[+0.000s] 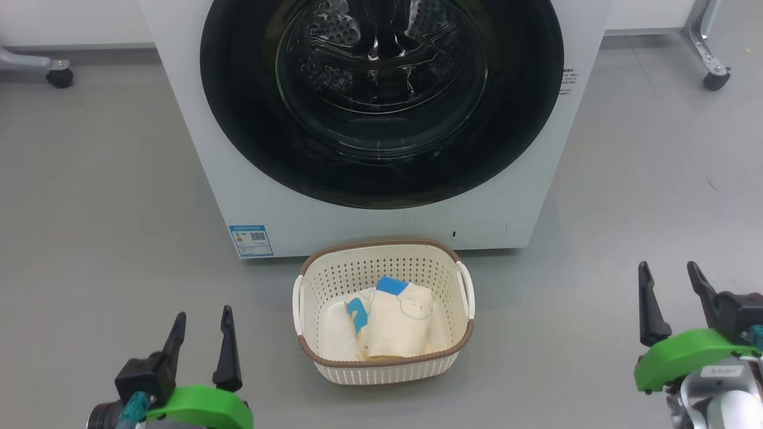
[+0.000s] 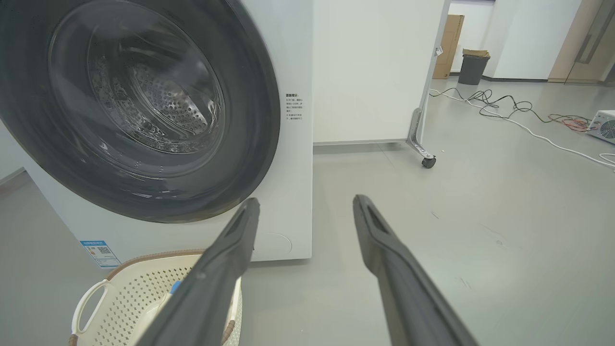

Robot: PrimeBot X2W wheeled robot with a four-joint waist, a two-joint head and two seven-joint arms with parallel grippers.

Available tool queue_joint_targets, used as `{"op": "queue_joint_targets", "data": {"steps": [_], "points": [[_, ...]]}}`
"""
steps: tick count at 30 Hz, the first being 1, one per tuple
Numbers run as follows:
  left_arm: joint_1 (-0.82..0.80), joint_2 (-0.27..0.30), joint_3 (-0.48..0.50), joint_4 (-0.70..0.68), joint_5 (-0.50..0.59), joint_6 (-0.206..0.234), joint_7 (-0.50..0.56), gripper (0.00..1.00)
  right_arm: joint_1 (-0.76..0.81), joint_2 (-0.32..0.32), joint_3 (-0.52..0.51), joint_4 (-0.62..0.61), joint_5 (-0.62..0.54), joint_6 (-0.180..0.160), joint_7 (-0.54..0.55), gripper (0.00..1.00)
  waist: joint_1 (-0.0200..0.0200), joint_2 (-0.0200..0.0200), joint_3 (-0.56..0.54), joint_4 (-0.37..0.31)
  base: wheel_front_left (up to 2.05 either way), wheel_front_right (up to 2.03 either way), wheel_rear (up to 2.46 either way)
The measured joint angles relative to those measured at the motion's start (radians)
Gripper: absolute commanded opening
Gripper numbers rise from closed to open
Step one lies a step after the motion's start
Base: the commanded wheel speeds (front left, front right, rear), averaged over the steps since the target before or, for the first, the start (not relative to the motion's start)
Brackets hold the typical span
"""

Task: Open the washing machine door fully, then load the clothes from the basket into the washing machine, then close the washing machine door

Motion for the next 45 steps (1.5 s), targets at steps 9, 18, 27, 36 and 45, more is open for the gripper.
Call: {"op": "queue_joint_targets", "data": {"steps": [9,18,27,36,45], "points": [[-0.019,0.001,-0.021,0.014,0.093,0.008,-0.021,1.0,0.0,0.0,-0.001,-0.013,-0.118,0.0,-0.021,1.0,0.0,0.0,-0.005,0.004,0.0,0.0,0.0],[-0.02,0.002,-0.031,0.014,0.128,0.017,-0.029,1.0,0.0,0.0,-0.001,-0.017,-0.151,0.0,-0.024,1.0,0.0,0.0,-0.007,0.008,0.0,0.0,0.0],[-0.02,0.005,-0.03,0.016,0.128,0.018,-0.029,1.0,0.0,0.0,-0.019,-0.012,-0.139,0.0,-0.035,1.0,0.0,0.0,-0.01,0.009,0.0,0.0,0.0],[-0.02,0.005,-0.031,0.016,0.125,0.018,-0.029,1.0,-0.002,0.0,-0.026,0.013,-0.042,0.0,-0.046,1.0,0.0,0.0,-0.007,0.011,0.0,0.0,0.0],[-0.02,0.005,-0.034,0.016,0.125,0.022,-0.029,1.0,-0.002,0.0,-0.006,0.024,-0.015,0.0,-0.055,1.0,0.0,0.0,-0.009,0.013,0.0,0.0,0.0]]}}
